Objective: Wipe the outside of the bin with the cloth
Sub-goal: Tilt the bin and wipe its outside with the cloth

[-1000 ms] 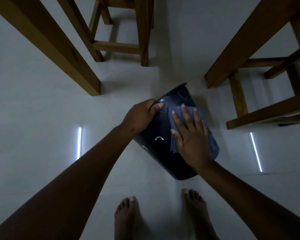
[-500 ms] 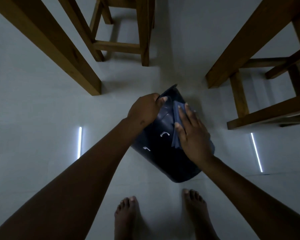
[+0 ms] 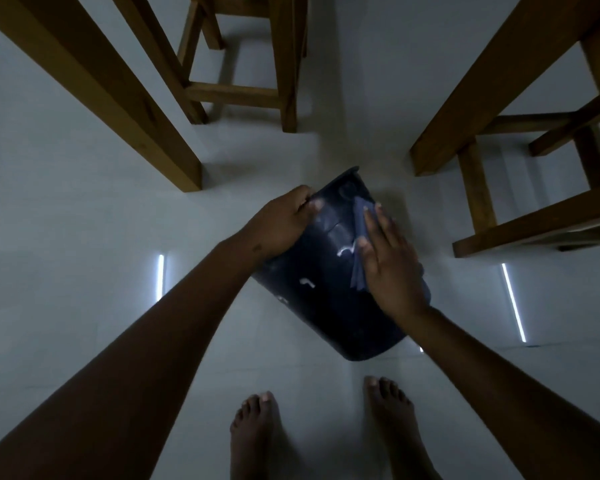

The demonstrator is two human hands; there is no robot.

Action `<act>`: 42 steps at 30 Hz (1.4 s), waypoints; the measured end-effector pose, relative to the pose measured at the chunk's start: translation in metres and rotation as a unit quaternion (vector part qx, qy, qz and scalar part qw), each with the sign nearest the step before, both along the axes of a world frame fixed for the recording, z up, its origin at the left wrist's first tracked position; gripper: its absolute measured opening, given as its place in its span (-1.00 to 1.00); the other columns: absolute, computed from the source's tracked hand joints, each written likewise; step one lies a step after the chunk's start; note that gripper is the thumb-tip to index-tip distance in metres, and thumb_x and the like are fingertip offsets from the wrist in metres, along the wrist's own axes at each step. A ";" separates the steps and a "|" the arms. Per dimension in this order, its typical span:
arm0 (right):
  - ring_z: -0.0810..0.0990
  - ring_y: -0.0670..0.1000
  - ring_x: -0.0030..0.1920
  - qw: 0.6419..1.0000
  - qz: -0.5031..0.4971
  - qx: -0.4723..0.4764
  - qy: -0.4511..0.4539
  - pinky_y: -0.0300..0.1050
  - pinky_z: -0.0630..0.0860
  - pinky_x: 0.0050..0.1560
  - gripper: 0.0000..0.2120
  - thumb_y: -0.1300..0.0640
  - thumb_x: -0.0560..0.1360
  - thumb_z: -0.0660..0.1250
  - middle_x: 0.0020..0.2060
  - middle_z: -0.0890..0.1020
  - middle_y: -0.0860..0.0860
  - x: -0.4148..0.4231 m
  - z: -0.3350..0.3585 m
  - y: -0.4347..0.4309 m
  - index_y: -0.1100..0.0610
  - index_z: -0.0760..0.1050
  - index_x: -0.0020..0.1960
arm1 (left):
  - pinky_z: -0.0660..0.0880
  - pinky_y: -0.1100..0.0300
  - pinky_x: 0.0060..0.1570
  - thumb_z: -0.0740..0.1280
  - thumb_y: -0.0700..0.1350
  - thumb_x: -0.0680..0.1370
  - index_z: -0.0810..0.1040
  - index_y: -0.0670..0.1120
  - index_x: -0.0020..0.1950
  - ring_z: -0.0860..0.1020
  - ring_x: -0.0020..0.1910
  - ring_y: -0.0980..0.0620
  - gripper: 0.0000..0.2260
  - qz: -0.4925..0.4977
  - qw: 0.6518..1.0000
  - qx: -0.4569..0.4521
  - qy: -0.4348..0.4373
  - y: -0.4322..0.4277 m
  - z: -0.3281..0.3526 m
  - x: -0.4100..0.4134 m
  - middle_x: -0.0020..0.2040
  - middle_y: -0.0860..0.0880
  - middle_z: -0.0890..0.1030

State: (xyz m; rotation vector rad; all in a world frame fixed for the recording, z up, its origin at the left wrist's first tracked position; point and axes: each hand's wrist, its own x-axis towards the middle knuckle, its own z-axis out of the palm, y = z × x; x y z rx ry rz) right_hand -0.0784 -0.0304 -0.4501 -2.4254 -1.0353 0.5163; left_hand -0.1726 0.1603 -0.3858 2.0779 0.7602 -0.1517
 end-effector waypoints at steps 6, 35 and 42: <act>0.00 0.18 0.57 0.995 0.034 -0.043 -0.087 0.30 0.16 0.46 -0.46 -0.18 0.63 -0.21 0.59 0.03 0.02 -0.040 0.006 -0.022 -0.09 -0.10 0.58 | 0.48 0.05 -0.05 0.10 0.11 0.63 0.48 -0.05 0.03 0.57 -0.05 -0.11 -0.72 -0.004 0.999 0.039 0.004 0.000 -0.016 -0.007 -0.05 -0.08 0.62; 0.00 0.17 0.57 0.990 0.041 -0.063 -0.118 0.30 0.14 0.46 -0.46 -0.18 0.63 -0.15 0.59 0.01 0.00 -0.024 0.011 0.002 -0.09 -0.05 0.58 | 0.42 0.08 -0.10 0.03 0.09 0.65 0.46 -0.12 0.05 0.56 -0.03 -0.18 -0.66 0.006 0.997 0.071 0.002 -0.011 -0.007 0.020 0.02 -0.19 0.61; 0.01 0.19 0.57 0.991 0.015 -0.071 -0.111 0.34 0.13 0.46 -0.44 -0.20 0.62 -0.12 0.59 0.04 0.01 -0.037 0.011 -0.015 -0.07 0.00 0.58 | 0.38 0.09 -0.08 0.03 0.09 0.65 0.45 -0.10 0.08 0.56 0.05 -0.22 -0.68 0.011 0.996 0.084 0.036 -0.013 -0.005 0.027 0.09 -0.21 0.61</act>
